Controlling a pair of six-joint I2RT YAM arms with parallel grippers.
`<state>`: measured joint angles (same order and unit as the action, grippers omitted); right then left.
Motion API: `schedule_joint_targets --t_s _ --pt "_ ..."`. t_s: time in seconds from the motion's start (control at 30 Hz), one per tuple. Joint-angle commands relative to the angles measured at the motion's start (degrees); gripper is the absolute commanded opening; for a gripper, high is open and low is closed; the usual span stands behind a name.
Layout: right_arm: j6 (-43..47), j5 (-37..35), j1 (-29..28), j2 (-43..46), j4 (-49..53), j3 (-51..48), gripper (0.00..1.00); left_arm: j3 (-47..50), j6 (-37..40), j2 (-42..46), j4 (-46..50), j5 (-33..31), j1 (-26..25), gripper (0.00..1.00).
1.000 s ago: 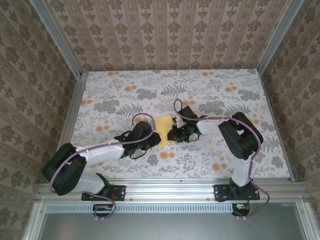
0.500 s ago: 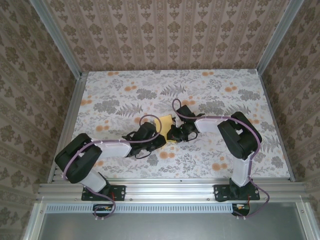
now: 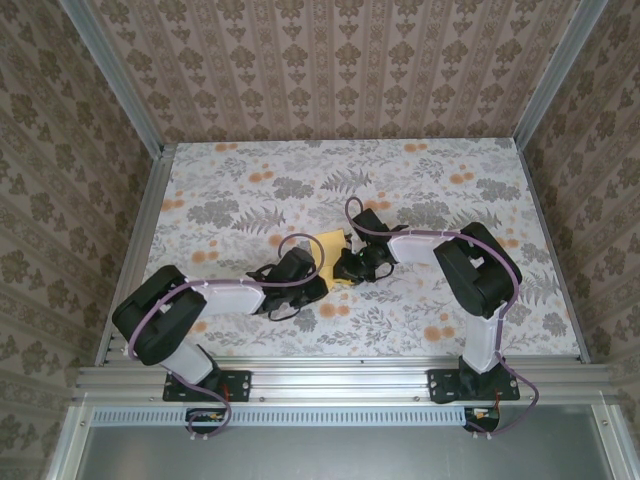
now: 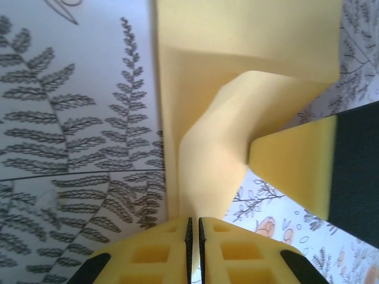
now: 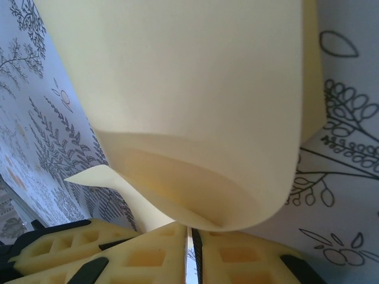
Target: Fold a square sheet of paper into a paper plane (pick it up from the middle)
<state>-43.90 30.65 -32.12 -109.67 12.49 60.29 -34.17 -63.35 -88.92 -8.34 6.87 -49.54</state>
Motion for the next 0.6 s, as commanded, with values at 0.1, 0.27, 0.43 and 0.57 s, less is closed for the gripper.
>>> schedule_joint_targets --t_s 0.1,0.27,0.43,0.57 --pt "-1.4 -4.5 -0.1 -3.6 3.4 0.1 0.16 -2.1 1.3 -0.5 3.7 -1.7 -0.4 0.14" --pt "-1.5 -4.4 -0.2 -3.8 3.5 0.4 0.16 -2.7 1.6 -0.4 5.5 -2.4 -0.5 0.12" --pt "-1.1 -5.4 -0.2 -3.9 4.2 0.5 0.16 -3.3 2.9 2.1 5.9 -3.0 -0.3 0.13" --pt "-0.7 -5.6 -0.2 -4.0 4.3 0.4 0.16 -3.4 4.1 5.0 5.7 -3.9 0.9 0.18"
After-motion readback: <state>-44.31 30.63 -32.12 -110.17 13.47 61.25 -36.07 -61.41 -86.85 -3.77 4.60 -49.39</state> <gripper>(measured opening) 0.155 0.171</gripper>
